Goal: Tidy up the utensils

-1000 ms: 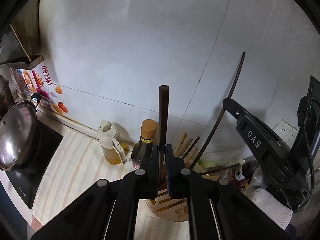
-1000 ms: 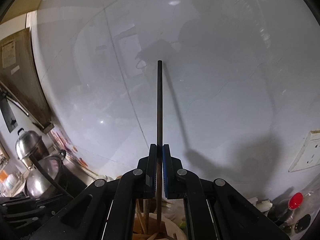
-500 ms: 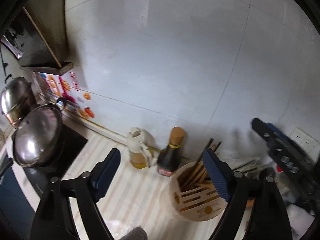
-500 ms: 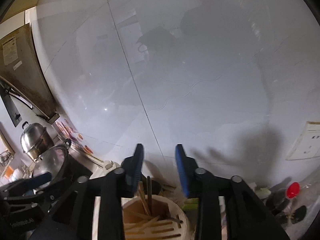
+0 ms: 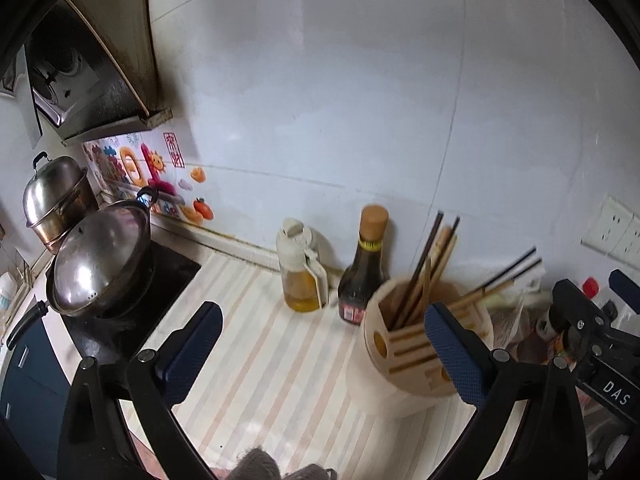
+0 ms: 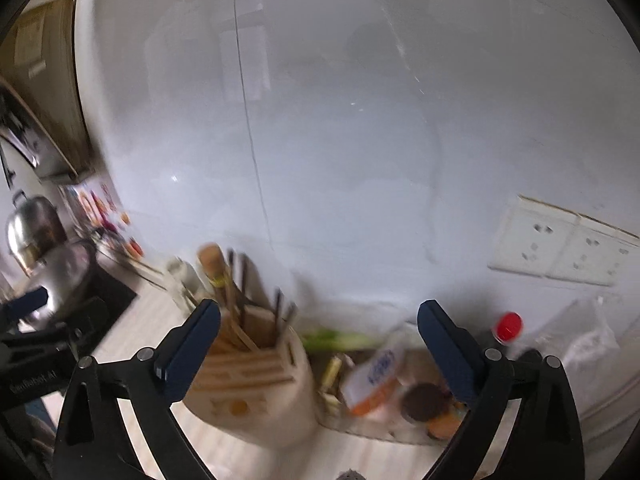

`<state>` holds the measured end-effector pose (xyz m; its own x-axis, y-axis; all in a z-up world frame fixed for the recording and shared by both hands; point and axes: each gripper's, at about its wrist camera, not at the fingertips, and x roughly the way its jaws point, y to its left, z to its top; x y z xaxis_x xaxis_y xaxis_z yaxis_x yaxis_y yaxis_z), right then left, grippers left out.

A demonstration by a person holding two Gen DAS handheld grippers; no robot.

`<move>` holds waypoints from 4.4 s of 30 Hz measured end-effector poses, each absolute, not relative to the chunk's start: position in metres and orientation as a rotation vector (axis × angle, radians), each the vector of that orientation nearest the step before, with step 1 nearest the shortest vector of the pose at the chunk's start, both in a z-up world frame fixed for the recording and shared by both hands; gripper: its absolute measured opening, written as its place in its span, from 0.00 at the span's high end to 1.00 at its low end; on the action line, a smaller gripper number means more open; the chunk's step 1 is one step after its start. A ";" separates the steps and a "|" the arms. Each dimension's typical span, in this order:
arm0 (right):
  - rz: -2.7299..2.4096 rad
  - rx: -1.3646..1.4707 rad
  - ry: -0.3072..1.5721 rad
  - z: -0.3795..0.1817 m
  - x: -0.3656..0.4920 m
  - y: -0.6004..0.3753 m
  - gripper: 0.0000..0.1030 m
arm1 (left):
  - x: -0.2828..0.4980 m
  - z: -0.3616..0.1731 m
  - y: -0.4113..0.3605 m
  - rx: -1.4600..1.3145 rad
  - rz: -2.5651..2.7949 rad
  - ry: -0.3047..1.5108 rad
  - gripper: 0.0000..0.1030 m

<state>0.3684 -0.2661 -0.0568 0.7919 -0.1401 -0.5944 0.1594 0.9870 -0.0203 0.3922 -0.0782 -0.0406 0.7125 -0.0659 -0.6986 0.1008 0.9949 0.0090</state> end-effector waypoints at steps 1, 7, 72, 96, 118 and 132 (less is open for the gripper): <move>-0.169 0.024 0.641 -0.060 0.366 -0.266 0.00 | 0.390 -0.043 -0.080 0.051 -0.093 0.775 0.00; -0.213 -0.002 0.658 -0.069 0.360 -0.269 0.00 | 0.376 -0.042 -0.087 0.047 -0.082 0.764 0.00; -0.242 -0.029 0.490 0.085 -0.047 -0.216 0.00 | 0.012 0.090 -0.042 -0.005 -0.022 0.634 0.00; -0.242 -0.031 0.514 0.075 -0.024 -0.229 0.00 | 0.033 0.078 -0.054 0.011 -0.016 0.675 0.00; -0.230 -0.030 0.519 0.072 -0.023 -0.227 0.00 | 0.034 0.085 -0.055 0.009 -0.010 0.654 0.00; -0.211 -0.033 0.523 0.075 -0.024 -0.230 0.00 | 0.033 0.088 -0.057 0.009 -0.010 0.649 0.00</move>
<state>-0.0244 -0.2303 0.0745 0.8450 -0.2086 -0.4923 0.1917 0.9777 -0.0853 0.0325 -0.0569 0.0880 0.7964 -0.0061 -0.6047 0.0117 0.9999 0.0053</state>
